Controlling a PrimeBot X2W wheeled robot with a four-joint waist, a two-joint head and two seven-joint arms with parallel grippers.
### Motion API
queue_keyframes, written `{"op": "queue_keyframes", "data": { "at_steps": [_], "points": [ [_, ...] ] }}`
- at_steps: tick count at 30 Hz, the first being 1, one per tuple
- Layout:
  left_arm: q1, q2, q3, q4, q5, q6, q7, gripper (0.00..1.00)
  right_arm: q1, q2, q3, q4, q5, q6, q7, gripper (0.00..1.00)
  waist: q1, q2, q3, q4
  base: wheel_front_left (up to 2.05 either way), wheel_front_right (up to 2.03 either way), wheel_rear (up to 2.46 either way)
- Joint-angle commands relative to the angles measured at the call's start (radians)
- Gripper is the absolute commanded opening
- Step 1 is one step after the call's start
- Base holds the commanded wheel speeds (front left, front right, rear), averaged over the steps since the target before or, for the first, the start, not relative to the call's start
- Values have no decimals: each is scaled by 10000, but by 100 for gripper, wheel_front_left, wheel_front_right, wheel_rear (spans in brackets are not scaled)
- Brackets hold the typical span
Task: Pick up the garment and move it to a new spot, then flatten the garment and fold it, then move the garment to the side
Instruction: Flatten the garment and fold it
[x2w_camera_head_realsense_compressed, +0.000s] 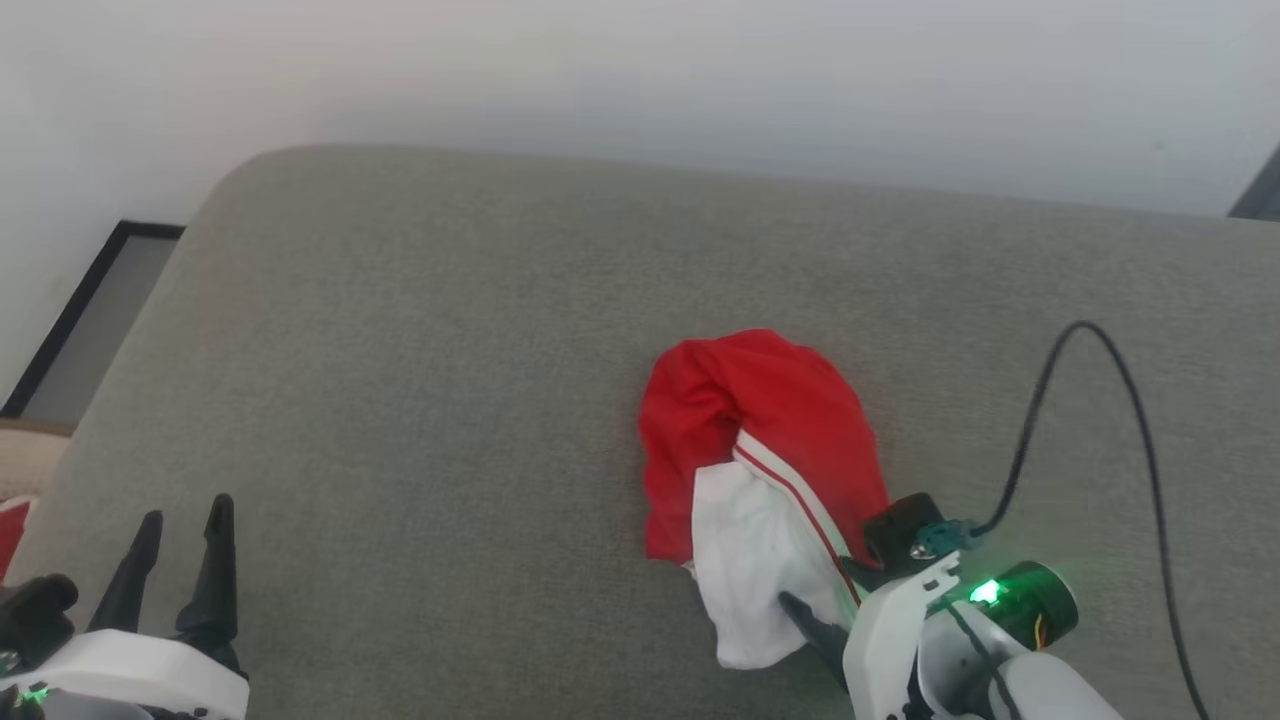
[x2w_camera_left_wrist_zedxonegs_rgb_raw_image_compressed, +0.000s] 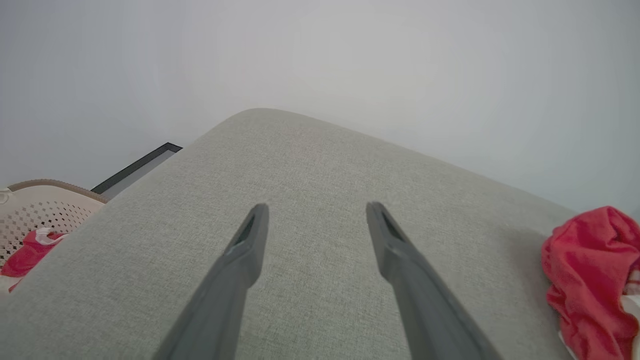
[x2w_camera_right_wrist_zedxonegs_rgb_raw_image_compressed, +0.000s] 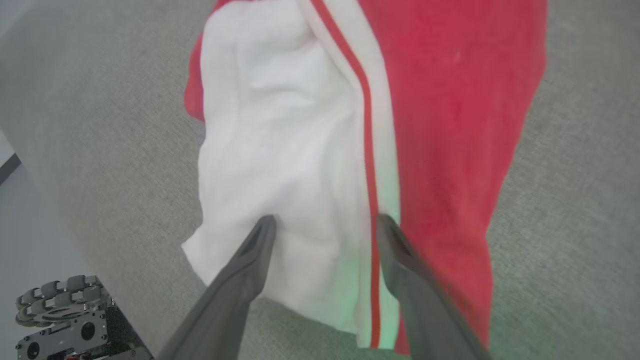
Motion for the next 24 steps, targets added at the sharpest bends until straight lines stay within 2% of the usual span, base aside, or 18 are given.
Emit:
{"op": "queue_keyframes", "data": {
  "at_steps": [1, 2, 3, 14, 24],
  "points": [
    [-146, -80, -14, 74, 60, -57, -33, 100, -133, -7, 28, 30, -92, 3, 14, 49, 0, 0, 76, 89, 0, 0, 0],
    [-204, -114, -23, 113, 80, -93, -34, 100, -197, -29, 45, 76, -137, 3, 19, 16, 0, 0, 88, 122, 0, 0, 0],
    [-230, -124, -20, 162, 101, -116, -35, 100, -204, -35, 78, 133, -165, 3, 58, 0, 0, 0, 90, 141, 0, 0, 0],
    [-172, -313, 350, 405, 236, -266, -41, 100, -353, -202, -417, -122, -125, 3, -370, 0, 0, 0, -139, -105, 0, 0, 0],
    [32, -262, 499, 283, 462, -255, -43, 100, -151, -545, -2526, -514, -307, 3, -346, 0, 0, 0, -358, -500, 0, 0, 0]
  ]
}}
